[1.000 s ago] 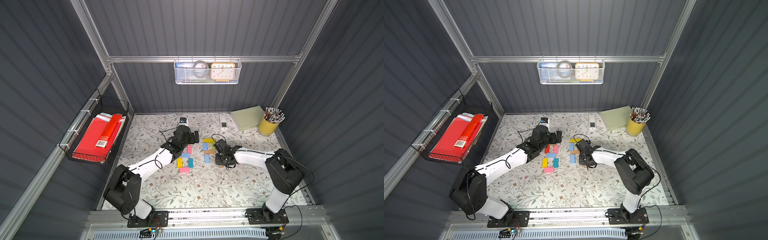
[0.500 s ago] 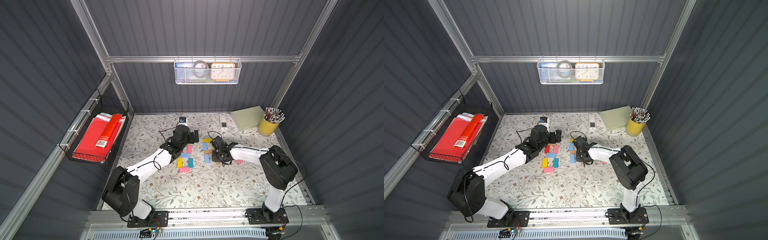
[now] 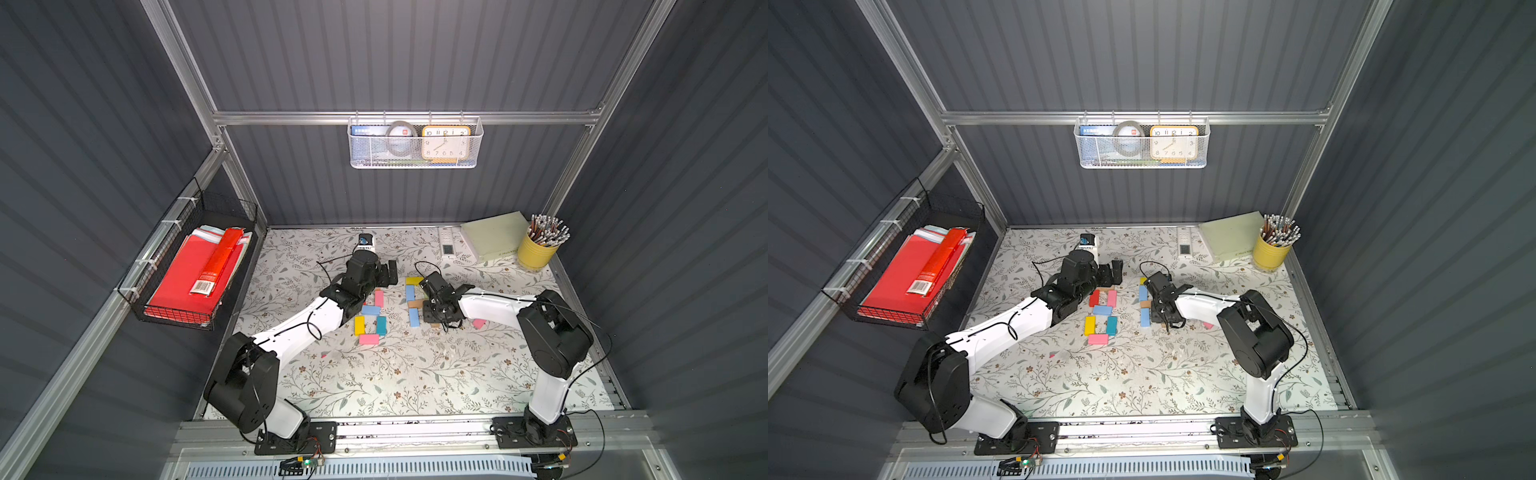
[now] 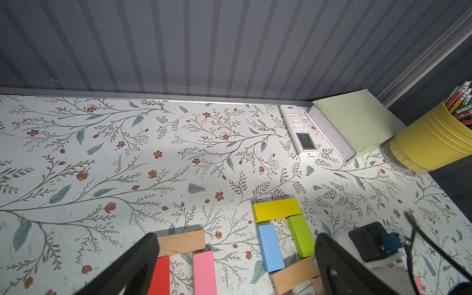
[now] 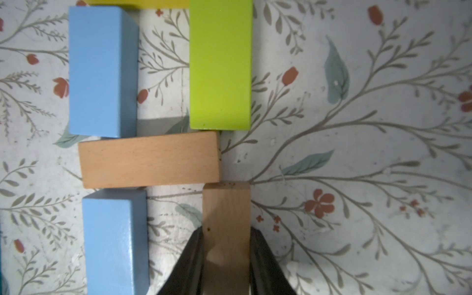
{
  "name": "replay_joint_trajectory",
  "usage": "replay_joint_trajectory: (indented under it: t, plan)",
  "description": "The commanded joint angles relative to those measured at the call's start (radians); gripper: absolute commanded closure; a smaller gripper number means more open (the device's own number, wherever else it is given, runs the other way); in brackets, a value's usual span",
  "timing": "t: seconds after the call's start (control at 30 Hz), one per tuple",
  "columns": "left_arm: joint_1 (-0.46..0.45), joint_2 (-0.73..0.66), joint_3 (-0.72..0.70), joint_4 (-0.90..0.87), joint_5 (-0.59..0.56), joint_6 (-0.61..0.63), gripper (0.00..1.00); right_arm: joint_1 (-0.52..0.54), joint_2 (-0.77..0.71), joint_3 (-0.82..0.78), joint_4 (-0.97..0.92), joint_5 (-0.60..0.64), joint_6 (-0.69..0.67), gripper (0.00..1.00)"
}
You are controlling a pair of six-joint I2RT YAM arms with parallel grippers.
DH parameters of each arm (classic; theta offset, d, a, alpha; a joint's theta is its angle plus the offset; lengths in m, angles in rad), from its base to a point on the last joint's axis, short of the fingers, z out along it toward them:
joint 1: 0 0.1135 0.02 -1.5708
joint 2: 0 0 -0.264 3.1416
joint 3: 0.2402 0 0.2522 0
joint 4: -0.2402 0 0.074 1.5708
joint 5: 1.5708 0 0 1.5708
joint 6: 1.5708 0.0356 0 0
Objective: Assemble the number 8 with building blocks
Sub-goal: Assemble the building block at the center of the board.
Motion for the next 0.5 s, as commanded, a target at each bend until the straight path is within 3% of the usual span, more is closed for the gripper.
replay_joint_trajectory:
  t: [0.0,0.47]
  plan:
    - [0.000,-0.002,-0.007,0.000,0.000,0.019,0.01,0.003,0.042,0.004,0.010,0.008,-0.011,0.73]
    - [0.000,0.004,-0.011,0.002,0.005,0.020,0.01,-0.003,0.046,0.012,0.017,0.004,0.006,0.63]
